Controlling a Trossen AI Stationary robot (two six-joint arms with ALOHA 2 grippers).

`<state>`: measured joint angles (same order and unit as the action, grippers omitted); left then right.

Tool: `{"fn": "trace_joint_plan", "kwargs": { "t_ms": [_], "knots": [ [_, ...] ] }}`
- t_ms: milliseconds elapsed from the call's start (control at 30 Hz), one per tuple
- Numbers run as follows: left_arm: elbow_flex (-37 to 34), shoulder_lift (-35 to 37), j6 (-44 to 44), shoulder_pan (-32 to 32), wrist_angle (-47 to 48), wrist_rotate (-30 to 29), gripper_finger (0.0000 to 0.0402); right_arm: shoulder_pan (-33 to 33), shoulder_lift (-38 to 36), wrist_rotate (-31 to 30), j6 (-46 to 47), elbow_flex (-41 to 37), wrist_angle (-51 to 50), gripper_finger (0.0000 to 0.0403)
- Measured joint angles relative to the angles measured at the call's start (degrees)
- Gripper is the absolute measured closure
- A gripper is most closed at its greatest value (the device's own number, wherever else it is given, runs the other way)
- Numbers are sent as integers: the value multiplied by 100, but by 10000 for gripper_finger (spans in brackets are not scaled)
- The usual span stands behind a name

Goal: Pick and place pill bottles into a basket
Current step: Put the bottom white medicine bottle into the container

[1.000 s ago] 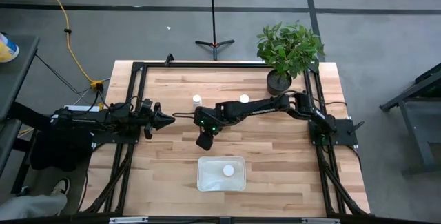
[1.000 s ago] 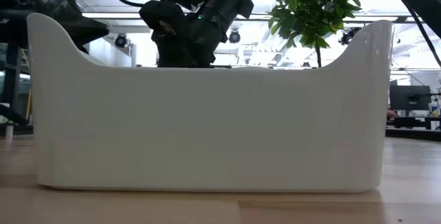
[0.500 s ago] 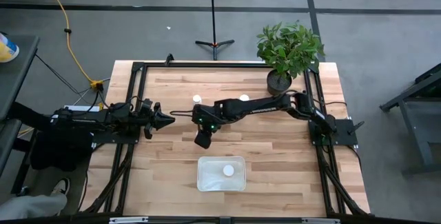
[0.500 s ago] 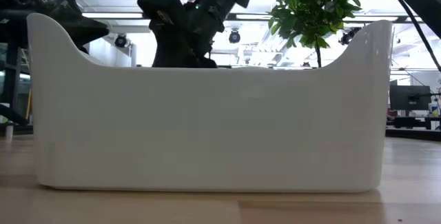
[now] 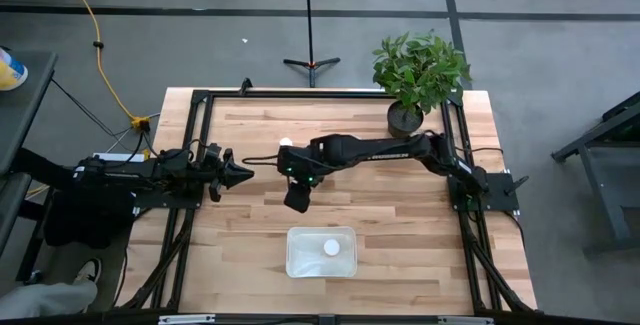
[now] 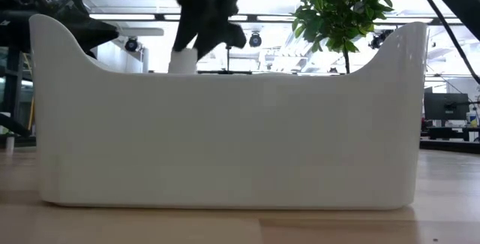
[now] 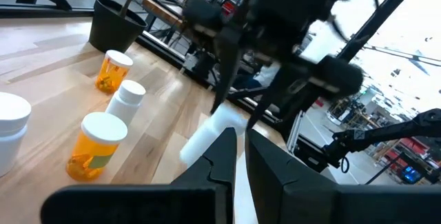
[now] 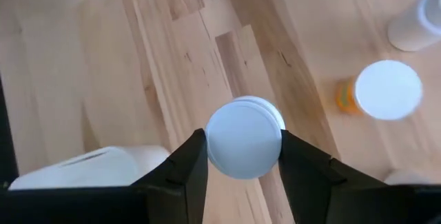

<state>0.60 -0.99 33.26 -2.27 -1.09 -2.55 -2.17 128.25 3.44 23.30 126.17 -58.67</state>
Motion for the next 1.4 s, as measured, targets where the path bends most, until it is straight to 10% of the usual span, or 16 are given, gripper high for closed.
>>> {"fn": "trace_joint_plan", "kwargs": {
  "t_ms": [867,1400],
  "knots": [
    [-1,2,1,-1,1,0,334,-1281,-4,-251,1207,876,-1322,261],
    [0,-1,2,-2,1,48,334,-1489,-9,-147,1678,-347,-305,261]
  ]
}}
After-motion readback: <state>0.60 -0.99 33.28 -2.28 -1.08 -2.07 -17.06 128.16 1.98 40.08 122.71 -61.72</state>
